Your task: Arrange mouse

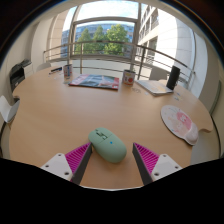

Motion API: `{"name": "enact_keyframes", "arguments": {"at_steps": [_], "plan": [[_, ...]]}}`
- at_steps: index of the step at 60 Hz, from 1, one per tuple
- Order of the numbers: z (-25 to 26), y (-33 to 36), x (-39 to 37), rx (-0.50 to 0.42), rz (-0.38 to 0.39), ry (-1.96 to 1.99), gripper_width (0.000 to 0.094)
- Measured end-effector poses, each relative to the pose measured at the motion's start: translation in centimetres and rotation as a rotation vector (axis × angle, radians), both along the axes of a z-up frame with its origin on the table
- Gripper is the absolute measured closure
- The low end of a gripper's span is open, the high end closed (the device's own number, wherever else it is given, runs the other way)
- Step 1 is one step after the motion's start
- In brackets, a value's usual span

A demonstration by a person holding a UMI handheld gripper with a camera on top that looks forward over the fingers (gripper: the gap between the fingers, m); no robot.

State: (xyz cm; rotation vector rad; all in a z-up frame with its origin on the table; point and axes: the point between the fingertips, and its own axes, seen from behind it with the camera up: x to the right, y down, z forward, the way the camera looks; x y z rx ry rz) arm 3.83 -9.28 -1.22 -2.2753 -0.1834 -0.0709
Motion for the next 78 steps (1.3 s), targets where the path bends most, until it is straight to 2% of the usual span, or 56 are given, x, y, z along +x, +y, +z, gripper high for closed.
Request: {"name": "enact_keyframes", "arguments": {"at_steps": [8,17,23,30,34,38,44,53,56,60,67,73,78], "plan": [[0.1,2.2,0.0,0.005,0.027,0.01,0.0139],[-0.3,3.5,-1.0,-0.004,0.071,0.107,0.0366],[-0.3,3.6,-1.2,-0.002,0.119,0.085,0.0443],[0.0,3.7,-1.8,-0.009,0.175,0.11,0.0518],[0.7,3.5,-2.4,-0.015,0.202,0.136,0.0517],[3.8,4.3,-2.8,0.027,0.231,0.16,0.0519],[11.9,7.1,-1.7,0.137,0.235,0.254,0.0519],[23.1,13.1,7.1,0.326,0.124,0.332,0.0521],[23.7,14.8,10.9,0.353,0.07,0.318,0.0522],[21.7,16.8,16.3,0.341,0.002,0.276,0.0522],[13.4,17.9,24.0,0.188,-0.11,0.205,0.0523],[5.4,17.3,27.8,0.071,-0.136,0.131,0.0521],[2.5,16.3,29.4,-0.006,-0.158,0.131,0.0515]]}}
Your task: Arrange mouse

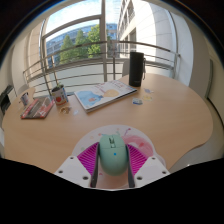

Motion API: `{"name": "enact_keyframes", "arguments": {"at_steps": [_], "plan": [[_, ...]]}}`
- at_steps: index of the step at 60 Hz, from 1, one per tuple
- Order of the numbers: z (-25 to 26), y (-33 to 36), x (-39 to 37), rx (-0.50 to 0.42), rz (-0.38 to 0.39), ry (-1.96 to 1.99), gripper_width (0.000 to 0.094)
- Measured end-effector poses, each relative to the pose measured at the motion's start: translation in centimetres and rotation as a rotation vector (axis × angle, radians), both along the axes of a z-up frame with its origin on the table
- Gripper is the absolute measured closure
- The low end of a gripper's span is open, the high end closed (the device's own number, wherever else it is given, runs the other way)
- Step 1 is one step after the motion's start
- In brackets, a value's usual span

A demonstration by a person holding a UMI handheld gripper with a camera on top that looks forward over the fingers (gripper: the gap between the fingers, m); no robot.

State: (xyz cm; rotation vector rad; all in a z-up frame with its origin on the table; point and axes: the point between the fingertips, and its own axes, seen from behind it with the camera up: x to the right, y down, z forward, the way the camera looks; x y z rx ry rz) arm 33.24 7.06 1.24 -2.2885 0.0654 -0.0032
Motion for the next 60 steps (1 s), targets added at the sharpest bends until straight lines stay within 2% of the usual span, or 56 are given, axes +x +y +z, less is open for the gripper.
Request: {"name": "enact_keyframes", "arguments": {"at_steps": [9,15,18,22,40,60], "plan": [[-1.7,-0.7,0.5,-0.027,-0.005,0.011,0.036],[0.4,-1.5,0.1,0.009,0.007,-0.009,0.0073],[2.1,-2.3,-0.2,0.018,0.013,-0.023,0.0114],[4.2,-3.8,-0.8,0.037,0.023,-0.036,0.0079],[13.6,-16.0,-3.3,0.111,0.005,-0.098,0.0086],[17.4,-25.3,-4.9,0.141,-0.019,-0.128,0.0088]]}}
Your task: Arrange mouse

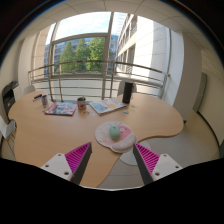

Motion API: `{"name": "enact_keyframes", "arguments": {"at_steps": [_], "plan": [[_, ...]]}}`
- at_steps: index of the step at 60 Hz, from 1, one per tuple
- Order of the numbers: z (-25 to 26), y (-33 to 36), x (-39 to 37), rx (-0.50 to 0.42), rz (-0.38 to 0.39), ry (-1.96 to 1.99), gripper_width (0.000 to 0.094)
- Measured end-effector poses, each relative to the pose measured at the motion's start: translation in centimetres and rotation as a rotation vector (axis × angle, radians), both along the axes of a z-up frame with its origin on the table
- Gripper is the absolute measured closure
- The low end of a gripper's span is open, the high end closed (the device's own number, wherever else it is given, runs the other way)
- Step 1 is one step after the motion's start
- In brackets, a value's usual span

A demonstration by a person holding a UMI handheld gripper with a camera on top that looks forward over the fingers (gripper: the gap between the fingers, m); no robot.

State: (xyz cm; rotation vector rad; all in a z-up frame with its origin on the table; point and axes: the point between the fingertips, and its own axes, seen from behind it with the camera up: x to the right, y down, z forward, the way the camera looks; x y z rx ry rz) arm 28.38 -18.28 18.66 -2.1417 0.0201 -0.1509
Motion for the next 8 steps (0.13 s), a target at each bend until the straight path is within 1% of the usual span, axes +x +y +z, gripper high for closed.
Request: {"name": "enact_keyframes", "arguments": {"at_steps": [8], "plan": [[0.48,-0.75,-0.48,-0.002,0.01,-0.009,0.0088]]}}
